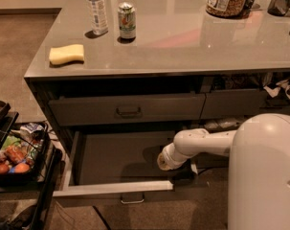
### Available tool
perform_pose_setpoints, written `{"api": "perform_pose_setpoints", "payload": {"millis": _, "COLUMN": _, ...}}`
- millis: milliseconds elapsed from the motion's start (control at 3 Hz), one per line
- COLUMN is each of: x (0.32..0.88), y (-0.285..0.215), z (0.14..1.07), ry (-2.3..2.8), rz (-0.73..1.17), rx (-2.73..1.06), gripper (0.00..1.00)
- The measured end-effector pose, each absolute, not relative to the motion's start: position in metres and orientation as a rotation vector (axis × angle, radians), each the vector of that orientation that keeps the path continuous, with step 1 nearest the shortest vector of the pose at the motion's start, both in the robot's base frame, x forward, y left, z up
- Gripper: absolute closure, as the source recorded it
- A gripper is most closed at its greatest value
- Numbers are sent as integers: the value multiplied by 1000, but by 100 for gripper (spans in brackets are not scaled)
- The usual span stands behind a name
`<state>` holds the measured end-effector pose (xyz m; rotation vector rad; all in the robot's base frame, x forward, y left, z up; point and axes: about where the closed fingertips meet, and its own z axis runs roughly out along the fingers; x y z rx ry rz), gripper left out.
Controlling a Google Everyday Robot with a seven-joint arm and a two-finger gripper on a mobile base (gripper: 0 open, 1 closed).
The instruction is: Open middle drawer
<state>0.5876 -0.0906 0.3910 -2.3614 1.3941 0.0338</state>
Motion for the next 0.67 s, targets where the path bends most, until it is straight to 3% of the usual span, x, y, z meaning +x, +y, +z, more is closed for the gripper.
{"api": "perform_pose_setpoints", "payload": {"millis": 667, "x": 548, "y": -94, "z": 403, "ry": 1452, "rz": 206, "rx": -2476, "gripper": 100}}
